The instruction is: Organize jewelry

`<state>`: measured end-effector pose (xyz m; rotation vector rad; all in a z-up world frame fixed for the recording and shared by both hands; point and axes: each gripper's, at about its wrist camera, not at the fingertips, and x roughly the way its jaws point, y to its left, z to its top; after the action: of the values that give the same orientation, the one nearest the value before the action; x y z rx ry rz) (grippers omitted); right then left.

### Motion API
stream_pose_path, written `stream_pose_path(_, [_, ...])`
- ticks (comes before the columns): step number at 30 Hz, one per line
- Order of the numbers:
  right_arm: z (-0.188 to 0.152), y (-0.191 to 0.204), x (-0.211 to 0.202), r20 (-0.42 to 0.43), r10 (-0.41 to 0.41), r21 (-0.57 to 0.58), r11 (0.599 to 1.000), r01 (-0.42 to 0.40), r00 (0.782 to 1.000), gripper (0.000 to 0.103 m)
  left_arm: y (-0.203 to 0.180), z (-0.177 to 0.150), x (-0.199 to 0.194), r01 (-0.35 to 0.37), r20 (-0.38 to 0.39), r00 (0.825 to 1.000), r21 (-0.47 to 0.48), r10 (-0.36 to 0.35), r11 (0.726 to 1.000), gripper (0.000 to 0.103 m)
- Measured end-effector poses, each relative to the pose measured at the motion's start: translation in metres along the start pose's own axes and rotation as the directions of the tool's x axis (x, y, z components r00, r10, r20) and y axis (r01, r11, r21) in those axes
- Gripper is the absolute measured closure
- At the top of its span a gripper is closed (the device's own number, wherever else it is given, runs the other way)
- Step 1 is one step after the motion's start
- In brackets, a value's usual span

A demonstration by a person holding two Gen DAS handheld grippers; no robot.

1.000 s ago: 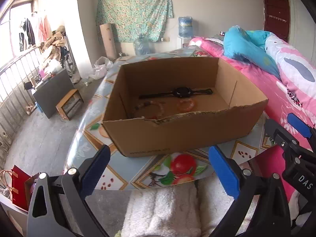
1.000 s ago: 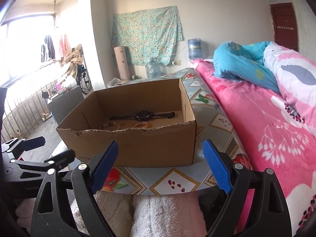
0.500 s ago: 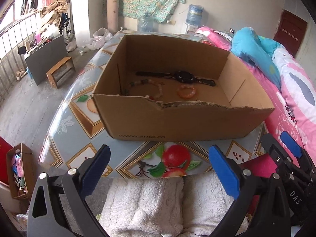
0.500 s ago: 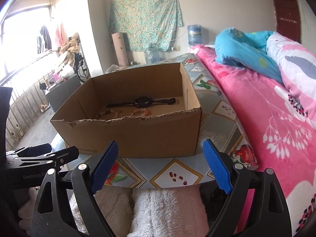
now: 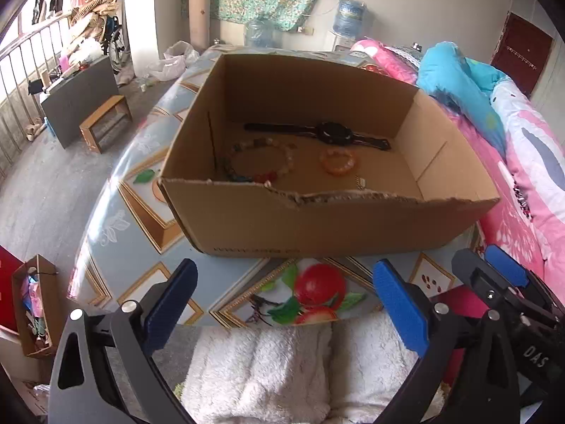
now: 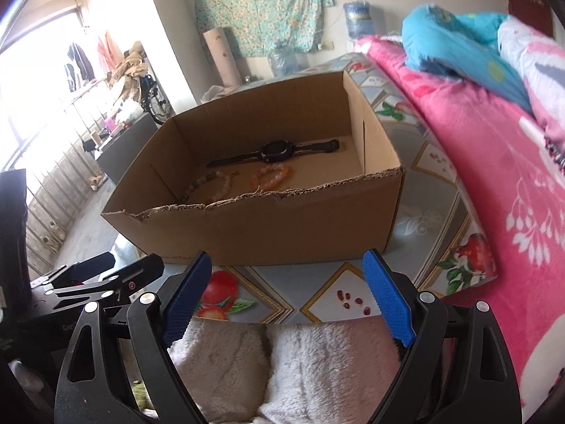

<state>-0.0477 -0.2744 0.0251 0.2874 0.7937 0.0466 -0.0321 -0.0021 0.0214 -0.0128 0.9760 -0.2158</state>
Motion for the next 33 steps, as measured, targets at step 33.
stream_pose_path(33, [0.017, 0.023, 0.025, -0.087, -0.103, -0.122, 0.988, 0.092, 0.991, 0.019, 0.015, 0.024, 0.010, -0.112, -0.008, 0.994, -0.051, 0.111, 0.992, 0.006])
